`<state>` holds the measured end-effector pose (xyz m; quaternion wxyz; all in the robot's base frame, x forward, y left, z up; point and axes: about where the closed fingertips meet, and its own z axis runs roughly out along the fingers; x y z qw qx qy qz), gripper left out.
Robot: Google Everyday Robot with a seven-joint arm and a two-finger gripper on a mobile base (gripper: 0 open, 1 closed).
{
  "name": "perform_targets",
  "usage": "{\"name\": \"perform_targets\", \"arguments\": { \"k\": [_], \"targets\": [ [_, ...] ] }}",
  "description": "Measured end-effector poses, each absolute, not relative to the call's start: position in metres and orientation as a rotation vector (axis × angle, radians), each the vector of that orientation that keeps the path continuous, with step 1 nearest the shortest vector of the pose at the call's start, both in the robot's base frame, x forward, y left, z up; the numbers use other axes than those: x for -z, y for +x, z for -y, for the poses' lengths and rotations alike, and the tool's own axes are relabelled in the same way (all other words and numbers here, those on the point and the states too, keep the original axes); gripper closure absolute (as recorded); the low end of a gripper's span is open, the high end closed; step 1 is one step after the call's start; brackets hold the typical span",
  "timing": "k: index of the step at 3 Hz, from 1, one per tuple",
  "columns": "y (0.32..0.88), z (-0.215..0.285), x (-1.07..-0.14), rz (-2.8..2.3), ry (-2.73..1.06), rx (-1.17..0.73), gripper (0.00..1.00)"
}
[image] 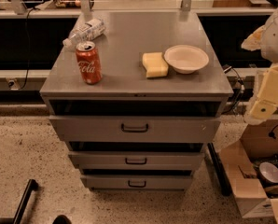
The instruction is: Open top drawer
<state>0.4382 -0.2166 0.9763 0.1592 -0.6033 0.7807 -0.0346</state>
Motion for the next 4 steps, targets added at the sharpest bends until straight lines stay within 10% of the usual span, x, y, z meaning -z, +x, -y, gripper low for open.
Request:
{"name": "perform_targets", "arguments": {
  "k": [4],
  "targets": [
    [0.394, 0.169, -0.831, -1.977, -1.857, -0.157, 0.0]
  ]
}}
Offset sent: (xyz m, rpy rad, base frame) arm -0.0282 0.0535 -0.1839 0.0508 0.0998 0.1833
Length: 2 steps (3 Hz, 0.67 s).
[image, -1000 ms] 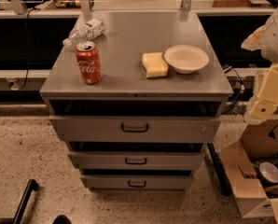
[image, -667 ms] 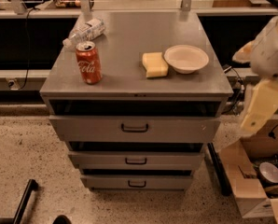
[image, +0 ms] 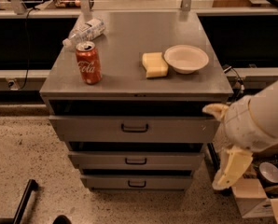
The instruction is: Open top drawer
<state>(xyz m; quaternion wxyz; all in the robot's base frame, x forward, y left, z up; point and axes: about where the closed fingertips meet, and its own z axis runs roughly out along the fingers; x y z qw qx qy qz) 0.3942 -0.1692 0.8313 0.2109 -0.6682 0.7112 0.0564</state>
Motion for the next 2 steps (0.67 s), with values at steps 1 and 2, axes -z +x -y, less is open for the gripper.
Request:
{"name": "perform_targets", "arguments": {
  "k": [1, 2],
  "targets": [
    [0.391, 0.17, -0.82, -1.899, -1.932, -0.15, 0.0],
    [0.405, 0.151, -0.802, -1.882, -1.958, -0.158, 0.0]
  ]
}}
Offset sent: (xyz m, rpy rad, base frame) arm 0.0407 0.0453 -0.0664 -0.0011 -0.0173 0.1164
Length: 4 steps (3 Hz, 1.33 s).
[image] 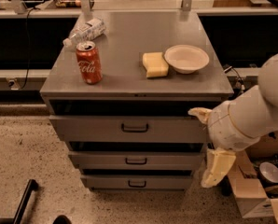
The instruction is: Open top drawer
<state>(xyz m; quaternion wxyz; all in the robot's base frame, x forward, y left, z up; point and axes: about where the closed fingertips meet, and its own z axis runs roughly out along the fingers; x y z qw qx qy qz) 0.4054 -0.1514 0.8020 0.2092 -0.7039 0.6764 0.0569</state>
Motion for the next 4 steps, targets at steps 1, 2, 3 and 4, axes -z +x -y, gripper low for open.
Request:
{"name": "perform_targets", "arguments": {
  "k": [1, 2, 3, 4],
  "targets": [
    [0.43, 0.135, -0.769, -1.847, -1.971, -0.103, 0.0],
    [0.459, 0.129, -0.737, -1.849, -1.959, -0.033, 0.0],
    [0.49, 0.133, -0.71, -1.878, -1.937, 0.015, 0.0],
    [0.516, 0.142, -0.686, -1.917, -1.915, 0.042, 0.0]
  ]
}}
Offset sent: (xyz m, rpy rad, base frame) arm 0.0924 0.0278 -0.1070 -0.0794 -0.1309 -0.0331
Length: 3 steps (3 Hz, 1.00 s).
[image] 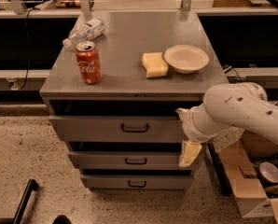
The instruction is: Open top drawer
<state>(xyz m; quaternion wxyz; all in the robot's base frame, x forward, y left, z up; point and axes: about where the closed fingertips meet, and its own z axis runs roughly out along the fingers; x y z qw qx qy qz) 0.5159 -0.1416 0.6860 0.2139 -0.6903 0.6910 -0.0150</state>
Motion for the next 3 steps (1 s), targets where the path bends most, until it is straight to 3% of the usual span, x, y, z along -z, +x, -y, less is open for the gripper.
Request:
{"name": "perform_targets", "arguments": {
  "k": [1, 3],
  "targets": [
    [0.535, 0.149, -0.672, -1.948, -1.906, 0.064, 0.0],
    [0.549, 0.149, -0.659, -1.966, -1.929, 0.074, 0.41]
  ]
}}
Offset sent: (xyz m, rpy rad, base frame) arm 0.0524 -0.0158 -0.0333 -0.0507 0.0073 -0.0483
